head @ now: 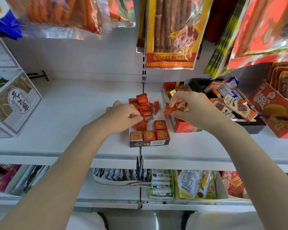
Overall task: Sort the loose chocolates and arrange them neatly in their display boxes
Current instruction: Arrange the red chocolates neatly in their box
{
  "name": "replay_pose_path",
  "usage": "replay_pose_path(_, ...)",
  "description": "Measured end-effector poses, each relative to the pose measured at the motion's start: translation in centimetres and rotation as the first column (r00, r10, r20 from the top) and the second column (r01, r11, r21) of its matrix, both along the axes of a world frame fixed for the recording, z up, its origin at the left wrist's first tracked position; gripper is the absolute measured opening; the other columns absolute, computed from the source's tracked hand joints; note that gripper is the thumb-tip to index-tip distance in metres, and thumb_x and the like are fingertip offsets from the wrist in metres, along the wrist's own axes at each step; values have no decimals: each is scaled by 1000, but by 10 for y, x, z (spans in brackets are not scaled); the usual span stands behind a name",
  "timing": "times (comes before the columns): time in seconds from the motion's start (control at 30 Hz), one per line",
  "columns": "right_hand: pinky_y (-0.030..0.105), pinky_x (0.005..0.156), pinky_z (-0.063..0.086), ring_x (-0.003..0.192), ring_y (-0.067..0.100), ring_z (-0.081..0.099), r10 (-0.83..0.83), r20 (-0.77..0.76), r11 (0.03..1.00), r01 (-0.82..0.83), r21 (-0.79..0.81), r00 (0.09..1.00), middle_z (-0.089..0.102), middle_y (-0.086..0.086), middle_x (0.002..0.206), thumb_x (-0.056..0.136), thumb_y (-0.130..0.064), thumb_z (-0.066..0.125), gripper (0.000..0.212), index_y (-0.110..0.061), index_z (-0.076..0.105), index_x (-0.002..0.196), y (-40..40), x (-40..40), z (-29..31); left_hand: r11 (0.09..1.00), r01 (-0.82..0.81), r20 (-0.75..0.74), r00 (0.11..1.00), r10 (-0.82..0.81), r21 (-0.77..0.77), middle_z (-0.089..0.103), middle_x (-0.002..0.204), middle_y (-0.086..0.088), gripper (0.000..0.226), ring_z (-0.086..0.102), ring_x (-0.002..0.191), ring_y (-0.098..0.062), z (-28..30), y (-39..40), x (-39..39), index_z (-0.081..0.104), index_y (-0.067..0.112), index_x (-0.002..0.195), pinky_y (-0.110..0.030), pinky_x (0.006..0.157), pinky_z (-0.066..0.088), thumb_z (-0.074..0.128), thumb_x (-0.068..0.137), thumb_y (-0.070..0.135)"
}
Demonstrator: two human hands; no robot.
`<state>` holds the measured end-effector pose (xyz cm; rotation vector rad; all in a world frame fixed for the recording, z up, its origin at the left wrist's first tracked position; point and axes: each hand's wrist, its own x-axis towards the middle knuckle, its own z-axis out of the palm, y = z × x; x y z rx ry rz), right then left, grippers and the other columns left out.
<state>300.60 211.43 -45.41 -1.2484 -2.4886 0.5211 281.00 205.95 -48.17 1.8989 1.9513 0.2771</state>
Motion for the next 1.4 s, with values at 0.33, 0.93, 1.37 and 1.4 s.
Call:
replay_pose_path(0.33, 28, 86, 47, 90, 9, 53, 10, -2, 1000, -10, -17, 1000, 53, -10, 92, 83, -16, 63, 14, -18, 59, 96, -3, -6, 2, 975, -121, -43, 990, 131, 188, 60, 100, 3, 25, 44, 107, -26, -7, 1, 8, 66, 23, 98, -38, 87, 33, 46, 92, 36)
replay_pose_path(0.93, 4, 65, 39, 90, 5, 56, 210, 49, 971, -202, -126, 977, 60, -9, 98, 81, -20, 66, 20, -19, 65, 100, -8, -37, -15, 999, -31, -59, 998, 33, 31, 61, 110, 7, 32, 33, 115, -21, 1, -9, 9, 55, 34, 116, -33, 88, 24, 55, 87, 22)
replay_pose_path(1.37, 10, 78, 42, 97, 5, 54, 163, 51, 979, -156, -129, 985, 63, -4, 108, 91, -3, 45, 27, -16, 62, 107, -6, -23, -9, 994, -25, -23, 999, 27, 106, 64, 98, 8, 19, 42, 110, -18, -3, -5, 12, 65, 32, 98, -34, 90, 28, 63, 82, 22)
replay_pose_path(1.4, 5, 71, 38, 94, 2, 50, 172, 72, 979, -161, -127, 983, 61, -6, 106, 92, -4, 44, 27, -17, 62, 108, -7, -23, -9, 993, -26, -19, 999, 28, 114, 63, 95, 8, 18, 45, 108, -18, -4, -4, 13, 65, 31, 96, -34, 90, 28, 63, 82, 21)
